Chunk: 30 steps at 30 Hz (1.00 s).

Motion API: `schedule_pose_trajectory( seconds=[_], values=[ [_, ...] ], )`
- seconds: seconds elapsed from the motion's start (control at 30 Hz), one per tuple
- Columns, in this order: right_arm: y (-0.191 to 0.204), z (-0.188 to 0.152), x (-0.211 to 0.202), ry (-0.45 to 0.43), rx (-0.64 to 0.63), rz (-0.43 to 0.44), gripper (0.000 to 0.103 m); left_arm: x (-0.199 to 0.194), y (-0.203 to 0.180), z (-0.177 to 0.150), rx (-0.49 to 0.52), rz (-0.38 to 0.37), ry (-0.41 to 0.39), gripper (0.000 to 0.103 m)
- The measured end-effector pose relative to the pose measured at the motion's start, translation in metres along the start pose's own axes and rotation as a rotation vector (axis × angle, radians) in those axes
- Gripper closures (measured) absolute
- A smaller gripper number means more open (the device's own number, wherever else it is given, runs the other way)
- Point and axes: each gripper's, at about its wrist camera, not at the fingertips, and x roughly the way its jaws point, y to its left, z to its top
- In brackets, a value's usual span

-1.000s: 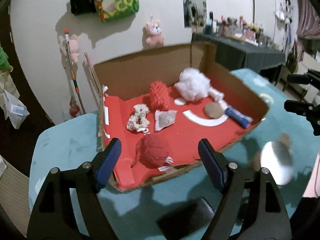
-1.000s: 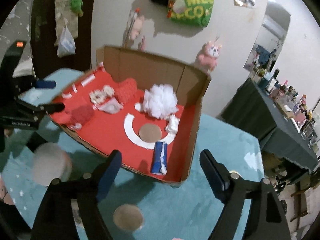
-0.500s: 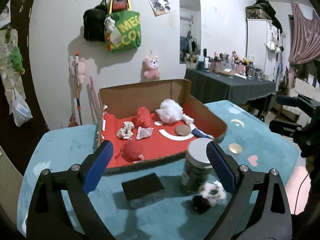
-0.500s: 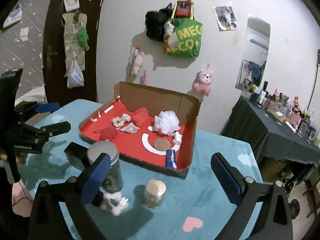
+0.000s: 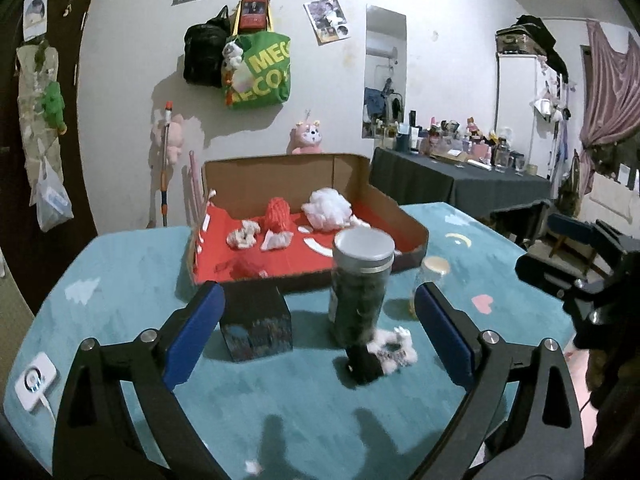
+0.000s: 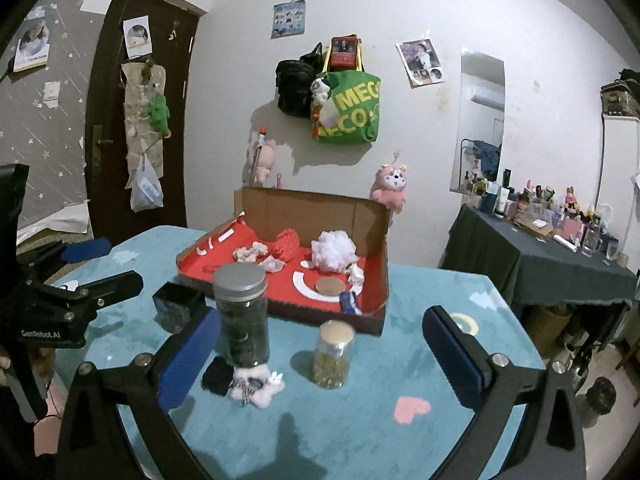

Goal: Organize soft objects
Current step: 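Withdraw both tools from the box toward the pom-pom and bunny plush, then grasp the black fluffy pom-pom with the left tool while the right grasps the white bunny plush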

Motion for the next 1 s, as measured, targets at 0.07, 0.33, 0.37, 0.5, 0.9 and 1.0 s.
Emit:
schedule_pose_trajectory(
  seconds=[0.07, 0.33, 0.37, 0.5, 0.9, 1.0],
  values=[
    [0.004, -0.010, 0.000, 0.000, 0.003, -0.008, 0.000, 0.001, -0.002, -0.008, -0.001, 0.011, 0.002, 0.006],
    [0.008, -0.043, 0.010, 0.042, 0.052, -0.031, 0.000, 0.008, -0.009, -0.040, -0.019, 0.024, 0.041, 0.006],
    [0.007, -0.047, 0.013, 0.057, 0.064, -0.025, 0.000, 0.010, -0.009, -0.043, -0.019, 0.025, 0.048, 0.006],
    [0.005, -0.061, 0.023, 0.097, 0.093, -0.020, 0.000, 0.019, -0.009, -0.056, -0.027, 0.022, 0.083, 0.006],
    [0.002, -0.091, 0.049, 0.196, 0.118, -0.007, 0.000, 0.041, -0.011, -0.075, -0.032, 0.010, 0.168, 0.006],
    [-0.001, -0.093, 0.053, 0.208, 0.127, 0.000, 0.000, 0.047, -0.011, -0.076, -0.030, 0.008, 0.183, 0.006]
  ],
)
